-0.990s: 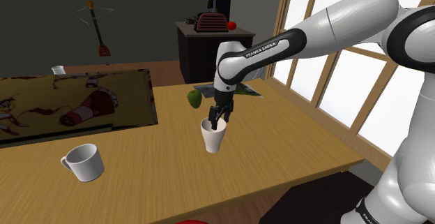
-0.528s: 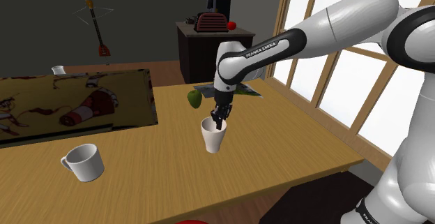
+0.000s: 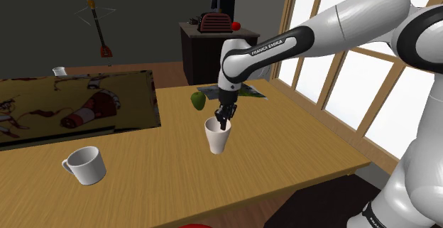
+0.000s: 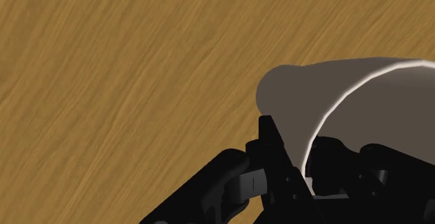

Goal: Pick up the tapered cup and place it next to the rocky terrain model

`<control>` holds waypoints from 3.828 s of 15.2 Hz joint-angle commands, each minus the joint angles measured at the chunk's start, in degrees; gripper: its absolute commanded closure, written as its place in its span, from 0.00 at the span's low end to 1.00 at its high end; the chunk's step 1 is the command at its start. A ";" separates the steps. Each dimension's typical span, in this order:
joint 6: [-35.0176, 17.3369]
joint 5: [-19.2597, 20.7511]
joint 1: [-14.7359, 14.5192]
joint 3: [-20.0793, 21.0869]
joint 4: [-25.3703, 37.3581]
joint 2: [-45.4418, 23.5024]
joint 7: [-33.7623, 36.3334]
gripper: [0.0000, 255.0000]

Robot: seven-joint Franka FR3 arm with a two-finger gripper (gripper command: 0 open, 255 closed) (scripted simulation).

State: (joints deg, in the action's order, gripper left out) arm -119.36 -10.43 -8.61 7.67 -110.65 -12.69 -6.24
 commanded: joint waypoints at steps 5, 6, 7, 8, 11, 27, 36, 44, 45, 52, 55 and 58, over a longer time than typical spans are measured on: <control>4.09 0.12 0.07 -0.01 2.36 1.80 0.66 1.00; 4.79 0.14 0.09 -0.01 2.79 2.07 0.77 1.00; 5.48 0.16 0.11 -0.02 3.24 2.33 0.87 1.00; 6.18 0.18 0.12 -0.02 3.69 2.58 0.98 1.00; 8.29 0.24 0.17 -0.04 5.15 3.26 1.29 1.00; 19.92 0.55 0.37 -0.12 15.04 5.13 3.09 1.00; 26.74 0.73 0.42 -0.13 22.33 4.75 4.22 1.00; 28.48 0.81 6.34 -4.80 20.01 6.97 -6.20 1.00; 28.76 0.88 7.06 -5.41 20.06 6.98 -7.49 1.00; 31.09 1.45 12.14 -9.54 22.44 5.45 -16.42 1.00; 32.31 1.65 14.36 -11.24 24.63 3.91 -20.19 1.00; 33.71 1.75 16.67 -12.84 27.57 1.81 -23.90 1.00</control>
State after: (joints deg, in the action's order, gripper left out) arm -86.25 -8.69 7.19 -4.57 -84.45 -9.92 -28.69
